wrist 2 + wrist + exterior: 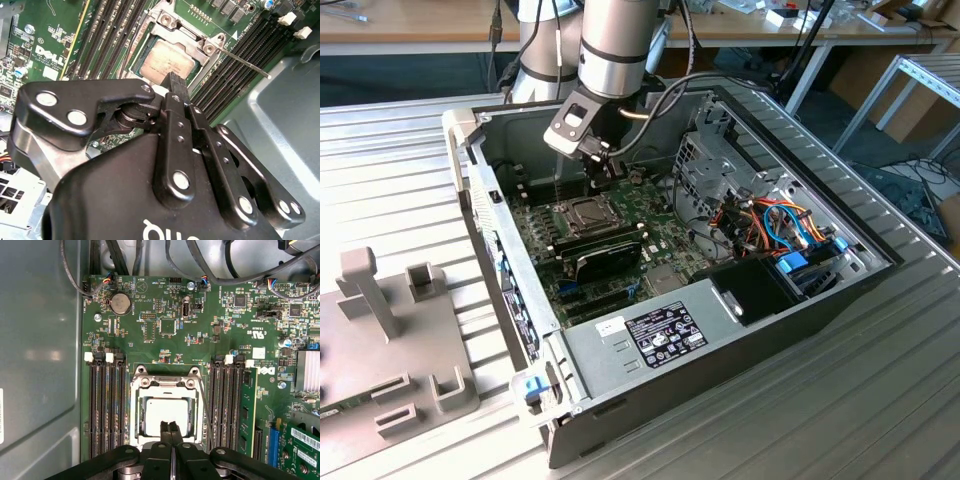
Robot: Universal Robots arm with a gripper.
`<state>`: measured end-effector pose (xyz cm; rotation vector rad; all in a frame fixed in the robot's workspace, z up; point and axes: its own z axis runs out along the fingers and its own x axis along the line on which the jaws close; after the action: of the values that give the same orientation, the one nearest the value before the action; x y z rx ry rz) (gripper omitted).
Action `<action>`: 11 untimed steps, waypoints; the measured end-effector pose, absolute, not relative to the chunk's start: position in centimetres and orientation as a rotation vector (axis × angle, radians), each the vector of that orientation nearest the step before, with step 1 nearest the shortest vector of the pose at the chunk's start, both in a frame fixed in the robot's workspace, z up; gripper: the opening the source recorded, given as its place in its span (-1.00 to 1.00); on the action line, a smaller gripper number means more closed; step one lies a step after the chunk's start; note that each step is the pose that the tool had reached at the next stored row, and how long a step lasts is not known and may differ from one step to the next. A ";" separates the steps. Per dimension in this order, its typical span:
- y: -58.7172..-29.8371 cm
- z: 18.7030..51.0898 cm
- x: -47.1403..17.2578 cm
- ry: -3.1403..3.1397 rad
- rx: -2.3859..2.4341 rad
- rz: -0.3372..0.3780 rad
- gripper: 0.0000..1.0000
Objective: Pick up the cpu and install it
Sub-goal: 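Install the first cpu locking lever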
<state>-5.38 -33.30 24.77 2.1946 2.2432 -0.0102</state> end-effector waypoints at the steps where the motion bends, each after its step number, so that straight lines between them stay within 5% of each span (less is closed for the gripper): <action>1: -33.3 24.8 -5.5 2.243 2.195 -0.010 -0.79; 11: -33.3 24.6 -6.8 2.243 2.195 -0.010 -0.79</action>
<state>-6.76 -33.30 24.65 2.1946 2.2430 -0.0103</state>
